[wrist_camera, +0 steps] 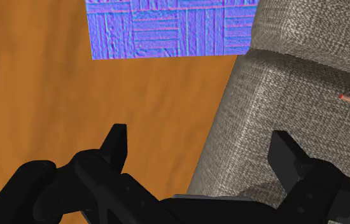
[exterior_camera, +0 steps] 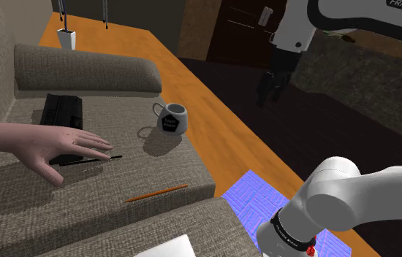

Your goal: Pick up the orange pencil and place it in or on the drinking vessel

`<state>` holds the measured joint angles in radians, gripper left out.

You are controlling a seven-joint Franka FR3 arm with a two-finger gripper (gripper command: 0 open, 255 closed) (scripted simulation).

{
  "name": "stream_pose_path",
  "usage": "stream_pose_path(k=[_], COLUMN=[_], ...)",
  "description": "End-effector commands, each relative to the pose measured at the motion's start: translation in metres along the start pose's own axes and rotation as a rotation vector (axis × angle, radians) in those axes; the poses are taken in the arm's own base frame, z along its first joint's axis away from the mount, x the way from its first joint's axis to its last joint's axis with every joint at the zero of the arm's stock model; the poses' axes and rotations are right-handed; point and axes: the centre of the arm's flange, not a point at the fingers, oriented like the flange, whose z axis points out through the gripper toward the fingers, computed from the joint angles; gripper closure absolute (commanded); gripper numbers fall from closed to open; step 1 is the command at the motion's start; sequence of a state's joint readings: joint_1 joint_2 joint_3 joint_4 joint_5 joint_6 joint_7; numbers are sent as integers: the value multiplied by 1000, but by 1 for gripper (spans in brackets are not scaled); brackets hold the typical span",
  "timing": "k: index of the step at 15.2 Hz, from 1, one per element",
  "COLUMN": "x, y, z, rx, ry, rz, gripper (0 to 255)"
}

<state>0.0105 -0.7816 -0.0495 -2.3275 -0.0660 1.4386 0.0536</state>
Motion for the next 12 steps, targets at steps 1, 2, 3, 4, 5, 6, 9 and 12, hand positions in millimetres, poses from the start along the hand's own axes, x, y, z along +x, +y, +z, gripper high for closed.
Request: stream_pose_path(k=[1,2,3,4,5,6,9,12], x=[0,6,11,16,21,25,35,41], y=[0,-11,-21,-32,-44,-55,-90,-125], z=[0,6,12,18,23,29,48,67], rx=[0,-8,-16,-25,-33,-41,-65,-90], ry=[0,9,17,26,35,43,69,95], rz=[0,-44,-87,-131,-174,-218,-349,-480], gripper=[0,0,0,0,0,0,0,0])
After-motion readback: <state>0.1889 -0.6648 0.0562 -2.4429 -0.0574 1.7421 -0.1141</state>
